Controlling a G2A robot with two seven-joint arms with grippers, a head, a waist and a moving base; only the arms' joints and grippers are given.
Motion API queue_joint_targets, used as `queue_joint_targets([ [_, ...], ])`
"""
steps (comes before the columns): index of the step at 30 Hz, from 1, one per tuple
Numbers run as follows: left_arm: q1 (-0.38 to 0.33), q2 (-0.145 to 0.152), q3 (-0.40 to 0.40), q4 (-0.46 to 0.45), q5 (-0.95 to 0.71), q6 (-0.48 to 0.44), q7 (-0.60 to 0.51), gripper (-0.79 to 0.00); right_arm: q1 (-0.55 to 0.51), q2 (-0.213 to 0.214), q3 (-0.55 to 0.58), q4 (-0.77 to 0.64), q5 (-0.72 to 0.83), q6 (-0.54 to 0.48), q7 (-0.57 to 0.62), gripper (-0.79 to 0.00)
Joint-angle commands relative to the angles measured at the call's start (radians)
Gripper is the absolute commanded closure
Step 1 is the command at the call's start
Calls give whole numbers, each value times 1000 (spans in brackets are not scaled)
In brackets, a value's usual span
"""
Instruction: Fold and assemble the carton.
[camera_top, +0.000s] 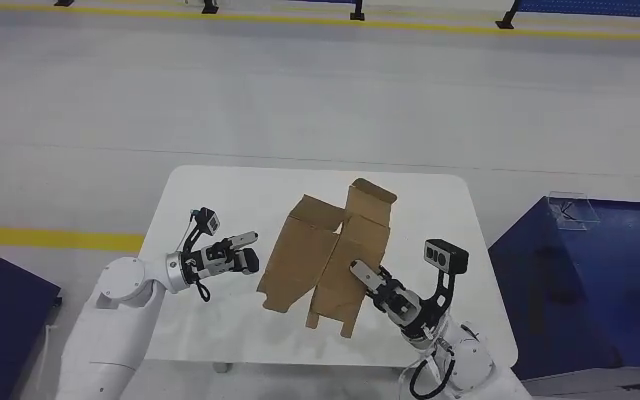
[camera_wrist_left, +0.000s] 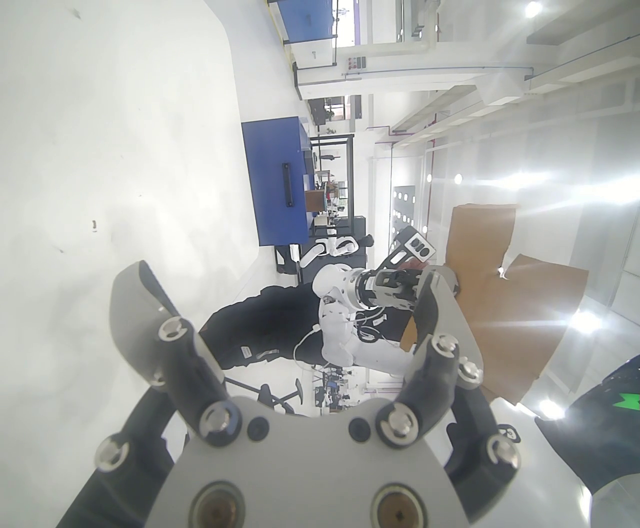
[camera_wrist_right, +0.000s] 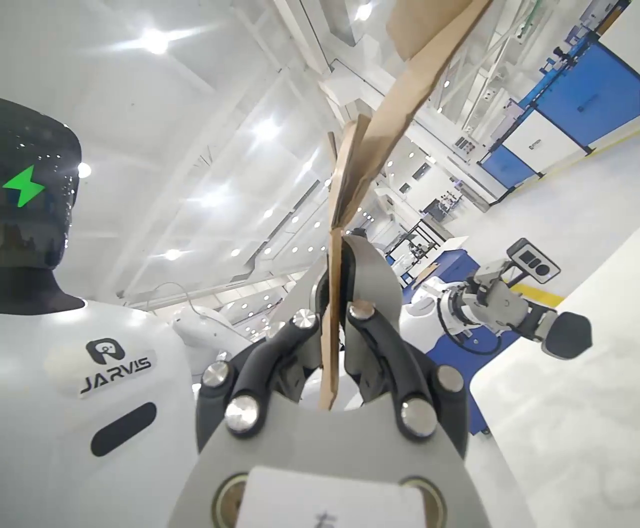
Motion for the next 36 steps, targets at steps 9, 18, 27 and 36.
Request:
queue_joint_targets([
  [9,0,0,0,0,0,0,0,-785,-6,-3,-35,-136,549,295,47,0],
  [18,0,0,0,0,0,0,0,-785,-43,11,29,-198,1479,1088,169,0],
  [27,0,0,0,0,0,0,0,-785,-64,24,-31,-118,2265,1635,-41,0],
  [36,0,0,0,0,0,0,0,-785,28,47,-149,-9,2823,1740,-348,0],
])
